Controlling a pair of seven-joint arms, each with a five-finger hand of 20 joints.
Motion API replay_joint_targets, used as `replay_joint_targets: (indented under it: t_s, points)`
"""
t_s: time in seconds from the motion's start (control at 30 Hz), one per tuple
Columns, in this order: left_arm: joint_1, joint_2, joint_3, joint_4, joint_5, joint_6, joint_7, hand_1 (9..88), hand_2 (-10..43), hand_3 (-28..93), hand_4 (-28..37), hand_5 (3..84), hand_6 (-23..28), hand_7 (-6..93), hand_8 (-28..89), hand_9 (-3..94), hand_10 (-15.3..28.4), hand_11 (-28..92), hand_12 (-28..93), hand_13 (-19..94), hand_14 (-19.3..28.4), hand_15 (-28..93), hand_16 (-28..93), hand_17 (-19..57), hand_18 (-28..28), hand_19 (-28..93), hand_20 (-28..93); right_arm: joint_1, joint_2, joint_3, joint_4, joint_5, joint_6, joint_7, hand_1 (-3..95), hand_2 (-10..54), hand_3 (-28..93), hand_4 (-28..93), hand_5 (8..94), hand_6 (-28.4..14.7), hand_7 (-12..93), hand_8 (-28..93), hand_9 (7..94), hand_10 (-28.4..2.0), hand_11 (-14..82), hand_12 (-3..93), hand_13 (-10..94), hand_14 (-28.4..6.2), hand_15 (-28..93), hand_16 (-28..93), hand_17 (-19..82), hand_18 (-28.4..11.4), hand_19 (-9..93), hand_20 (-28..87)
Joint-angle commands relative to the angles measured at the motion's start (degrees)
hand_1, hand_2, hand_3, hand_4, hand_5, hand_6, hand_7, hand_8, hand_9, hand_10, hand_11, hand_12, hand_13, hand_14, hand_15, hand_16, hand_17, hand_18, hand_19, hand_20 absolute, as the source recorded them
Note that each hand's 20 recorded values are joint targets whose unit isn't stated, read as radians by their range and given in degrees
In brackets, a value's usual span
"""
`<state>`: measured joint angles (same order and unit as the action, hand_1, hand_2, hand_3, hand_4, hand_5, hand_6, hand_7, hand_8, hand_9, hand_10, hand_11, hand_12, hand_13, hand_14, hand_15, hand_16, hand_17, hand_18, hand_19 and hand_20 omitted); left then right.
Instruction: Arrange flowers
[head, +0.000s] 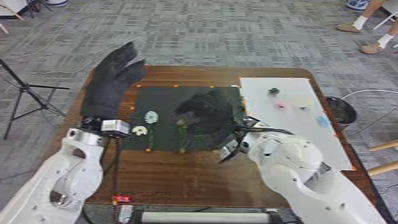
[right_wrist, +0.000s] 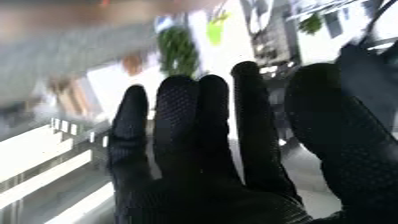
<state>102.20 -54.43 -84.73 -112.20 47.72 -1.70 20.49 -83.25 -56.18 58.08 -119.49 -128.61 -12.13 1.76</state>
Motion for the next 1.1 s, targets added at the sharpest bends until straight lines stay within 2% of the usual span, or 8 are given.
replay_joint_targets:
  t_s: [0.03, 0.33, 0.53, 0.67, 0.77, 0.9, 0.97, 1.1]
  points:
    - [12.27, -1.71, -4.06, -1.08, -0.76, 4.41, -2.24, 23.2, -6.0, 66, -28.3, 26.1, 1.7, 19.9, -10, 22.8, 10.2, 12, 20, 20, 13.7, 18, 7, -11.4, 21.5, 43, 8, -4.77, 3.84, 1.45, -1.87, -2.66, -1.26, -1.31, 26.6, 2.4, 93, -18, 44.6, 4.1, 26, -16, 34.4, -15.8, 65.9, 51.3, 34, -14.8, 83, 36, 6, -21.4, 68, 48]
    - [13.26, -2.64, -4.63, -1.04, -0.79, 5.23, -2.27, 23.2, -6.0, 66, -28.3, 25.9, 1.6, 20.1, -10, 22.5, 10.1, 12, 20, 20, 13.4, 18, 7, -11.5, 21.4, 43, 8, -5.08, 5.52, -0.03, -1.98, -3.55, -3.65, -1.02, 26.3, 3.0, 93, -17, 44.9, 4.7, 26, -16, 33.7, -15.9, 65.8, 52.6, 34, -14.9, 83, 37, 5, -21.6, 68, 48]
    - [15.34, -3.45, -5.50, -2.06, -0.76, 5.38, -1.88, 23.2, -5.9, 65, -28.3, 25.8, 1.6, 20.2, -11, 22.4, 10.0, 12, 20, 20, 13.4, 18, 7, -11.5, 21.3, 43, 8, -4.18, 6.79, -1.93, -0.81, -5.63, -5.15, -1.89, 26.4, 3.2, 93, -17, 47.1, 4.7, 26, -16, 33.4, -15.9, 65.9, 52.8, 33, -14.9, 83, 38, 5, -21.6, 68, 49]
    - [15.30, -3.63, -5.66, -2.11, -0.69, 5.47, -1.80, 23.2, -5.9, 65, -28.3, 25.8, 1.6, 20.2, -11, 22.4, 10.0, 12, 20, 20, 13.4, 18, 7, -11.5, 21.3, 43, 8, -4.23, 7.40, -2.52, 0.33, -5.77, -7.56, -3.04, 26.2, 3.5, 93, -17, 48.5, 4.8, 27, -16, 33.3, -16.0, 65.9, 52.9, 33, -14.9, 83, 38, 5, -21.7, 67, 49]
    - [16.18, -4.35, -6.19, -2.56, -0.50, 6.91, -2.00, 23.2, -5.9, 65, -28.3, 25.8, 1.6, 20.2, -11, 22.4, 10.0, 12, 20, 20, 13.3, 18, 7, -11.6, 21.3, 43, 8, -3.90, 7.29, -4.11, 1.55, -8.07, -8.56, -4.50, 26.1, 3.7, 93, -17, 48.6, 4.7, 27, -17, 33.2, -16.0, 65.9, 52.9, 33, -15.0, 83, 38, 5, -21.6, 67, 49]
    - [17.78, -5.77, -6.96, -1.94, -2.58, 7.50, -1.81, 22.7, -5.8, 65, -28.3, 25.7, 1.6, 20.1, -10, 22.3, 9.9, 12, 20, 19, 13.4, 18, 7, -11.8, 21.6, 44, 9, -3.51, 5.93, -5.52, 2.65, -8.85, -8.66, -4.02, 25.9, 3.9, 93, -17, 48.1, 4.7, 27, -16, 33.0, -16.0, 66.0, 52.8, 33, -15.1, 83, 38, 4, -21.7, 67, 49]
    - [18.77, -6.06, -7.38, -1.61, -2.78, 8.75, -1.87, 22.6, -5.9, 65, -28.3, 25.7, 1.6, 20.1, -10, 22.3, 10.0, 12, 20, 19, 13.4, 18, 7, -11.8, 21.6, 44, 8, -3.08, 5.22, -6.04, 3.04, -9.37, -8.56, -4.12, 25.9, 3.9, 93, -17, 47.8, 4.8, 27, -17, 32.9, -16.0, 66.1, 52.9, 33, -15.1, 83, 38, 4, -21.8, 67, 49]
    - [20.88, -6.18, -8.52, -0.95, -3.88, 9.55, -2.19, 22.6, -6.2, 65, -28.3, 25.7, 1.6, 20.1, -10, 22.3, 10.0, 12, 20, 19, 13.4, 18, 7, -11.8, 21.5, 43, 8, -2.81, 4.22, -7.15, 3.17, -10.07, -8.58, -3.97, 25.9, 3.9, 93, -17, 47.5, 4.9, 27, -16, 32.7, -16.1, 66.1, 52.9, 33, -15.0, 83, 38, 4, -21.8, 67, 49]
